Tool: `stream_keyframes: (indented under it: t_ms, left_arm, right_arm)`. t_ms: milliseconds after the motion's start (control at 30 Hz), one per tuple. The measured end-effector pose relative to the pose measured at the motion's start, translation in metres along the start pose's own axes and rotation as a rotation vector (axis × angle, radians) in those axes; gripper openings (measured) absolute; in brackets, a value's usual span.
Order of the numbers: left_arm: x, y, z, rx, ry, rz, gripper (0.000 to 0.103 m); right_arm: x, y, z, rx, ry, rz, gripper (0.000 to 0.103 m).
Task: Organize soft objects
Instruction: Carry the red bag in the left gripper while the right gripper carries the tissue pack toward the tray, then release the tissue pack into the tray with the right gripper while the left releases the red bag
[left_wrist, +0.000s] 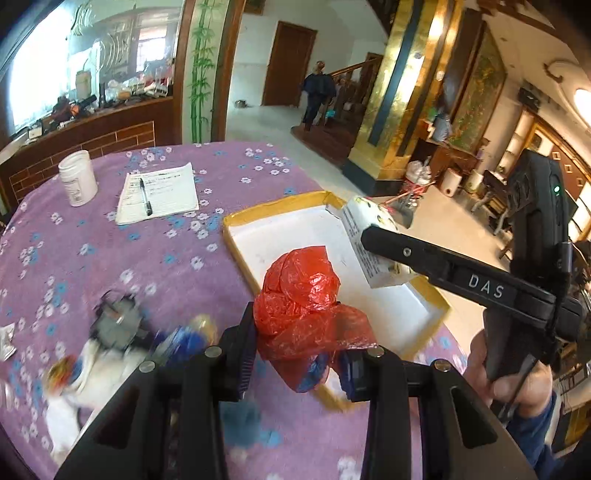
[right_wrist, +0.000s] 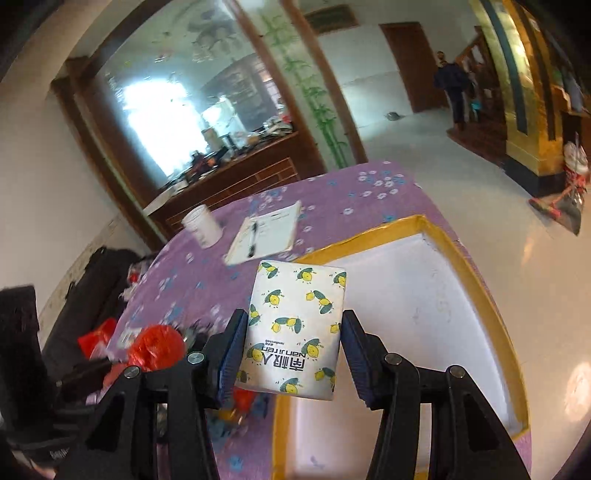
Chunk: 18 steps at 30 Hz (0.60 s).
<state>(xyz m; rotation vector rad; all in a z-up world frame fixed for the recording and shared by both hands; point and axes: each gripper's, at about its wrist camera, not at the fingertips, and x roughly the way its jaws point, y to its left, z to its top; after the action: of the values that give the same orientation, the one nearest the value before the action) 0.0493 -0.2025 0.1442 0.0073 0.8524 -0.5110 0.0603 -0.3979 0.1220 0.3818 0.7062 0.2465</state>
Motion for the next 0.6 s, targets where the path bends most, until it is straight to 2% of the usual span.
stream_keyframes:
  t_ms: [167, 267, 333, 400, 467, 600]
  left_arm:
    - [0.071, -0.008, 0.027, -0.007, 0.074, 0.038, 0.035]
    - [0.111, -0.014, 0.029, -0.021, 0.114, 0.044, 0.035]
    - [0.136, -0.018, 0.024, -0.024, 0.149, 0.062, 0.035]
    - [0.153, -0.02, 0.021, -0.038, 0.173, 0.053, 0.035]
    - [0.166, -0.022, 0.017, -0.036, 0.196, 0.047, 0.035]
    - [0.172, -0.025, 0.009, -0.038, 0.215, 0.042, 0.035]
  right_arm:
    - [0.039, -0.03, 0.023, 0.052, 0.025, -0.072, 0.055]
    - [0.062, -0.052, 0.025, 0.072, 0.014, -0.106, 0.055]
    - [0.073, -0.063, 0.022, 0.072, 0.011, -0.176, 0.055]
    - [0.079, -0.069, 0.02, 0.076, 0.023, -0.174, 0.055]
    - [0.082, -0.066, 0.018, 0.033, 0.027, -0.217, 0.055]
    - [0.093, -0.071, 0.007, 0.03, 0.116, -0.252, 0.055]
